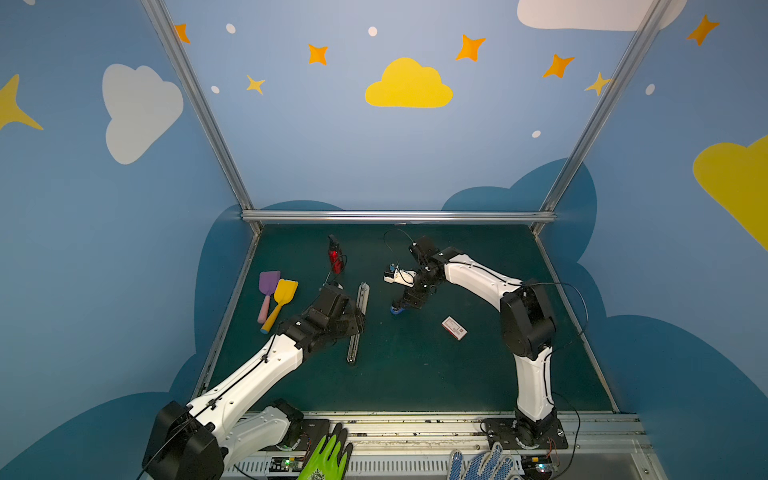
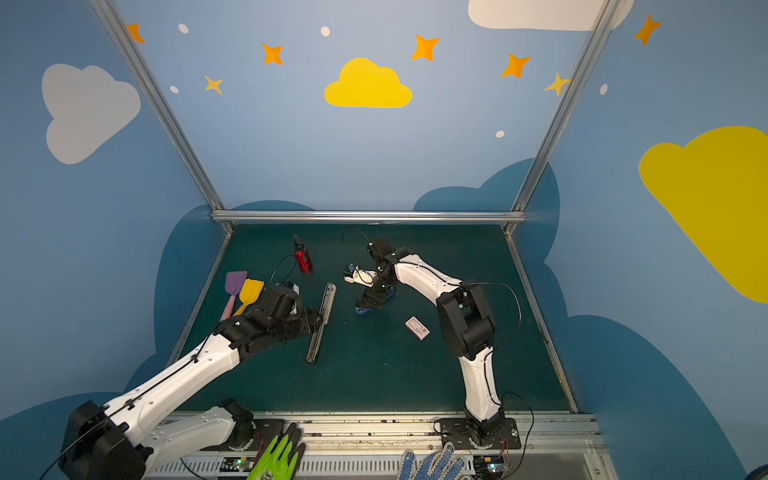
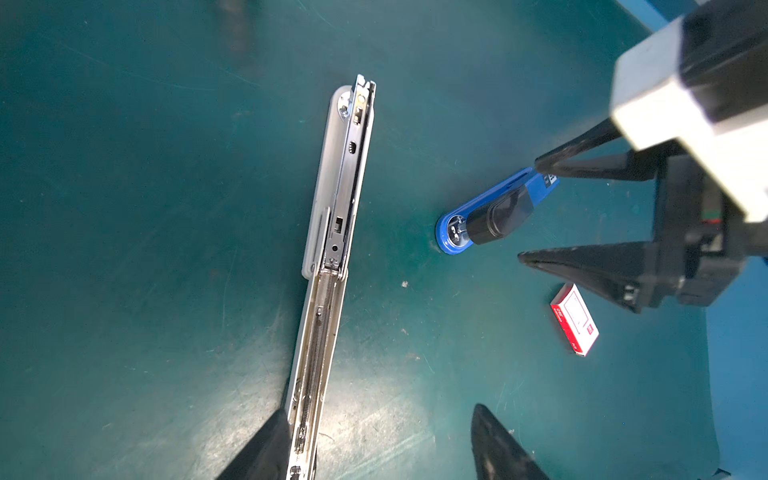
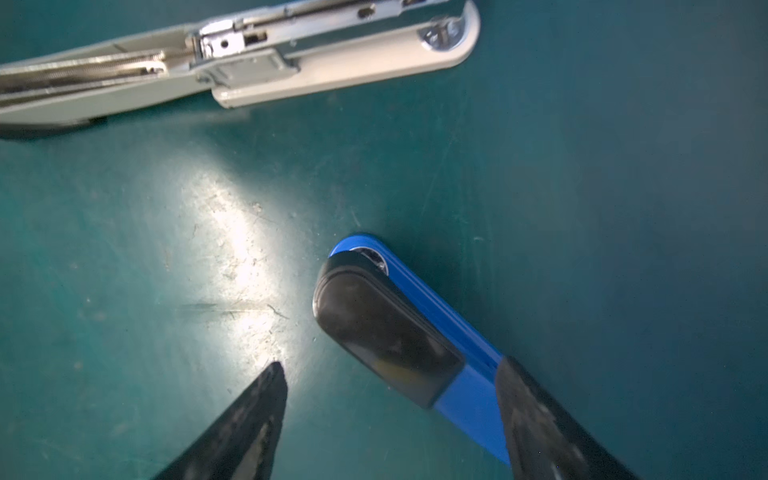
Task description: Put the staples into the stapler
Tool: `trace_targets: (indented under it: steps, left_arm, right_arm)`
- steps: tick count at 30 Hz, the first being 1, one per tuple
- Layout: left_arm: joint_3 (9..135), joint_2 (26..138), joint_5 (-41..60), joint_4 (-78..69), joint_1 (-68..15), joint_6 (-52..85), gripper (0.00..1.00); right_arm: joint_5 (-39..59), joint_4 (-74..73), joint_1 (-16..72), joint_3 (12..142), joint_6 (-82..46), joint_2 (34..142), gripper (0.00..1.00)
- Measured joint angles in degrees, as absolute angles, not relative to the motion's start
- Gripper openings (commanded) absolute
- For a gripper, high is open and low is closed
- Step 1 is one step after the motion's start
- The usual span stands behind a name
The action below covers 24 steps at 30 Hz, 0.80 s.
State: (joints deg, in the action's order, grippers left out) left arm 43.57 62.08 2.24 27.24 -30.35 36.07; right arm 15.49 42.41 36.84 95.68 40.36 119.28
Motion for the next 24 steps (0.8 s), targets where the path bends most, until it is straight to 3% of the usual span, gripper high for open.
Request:
trace_targets:
  steps: [12, 16, 21, 24]
  left_arm:
    - [43.55, 63.66, 2.33, 27.20, -29.50, 36.10, 0.69]
    - [43.55, 63.66, 2.33, 27.22, -29.26, 36.10, 0.69]
    - [42.68, 63.00, 2.31, 27.20, -28.82, 36.27, 0.69]
    - [42.02, 62.76, 2.33, 27.20, -28.42, 36.29, 0.69]
  right_arm:
    - [13.19, 43.57, 39.07, 99.00, 42.50, 123.33, 0.75]
    - [12.01, 43.48, 39.99, 101.43, 42.22, 126.21, 0.62]
    - [11.81, 43.90, 40.34, 103.28, 41.82, 127.17, 0.36]
    - [11.66, 44.12, 40.34, 103.72, 40.84, 127.17, 0.35]
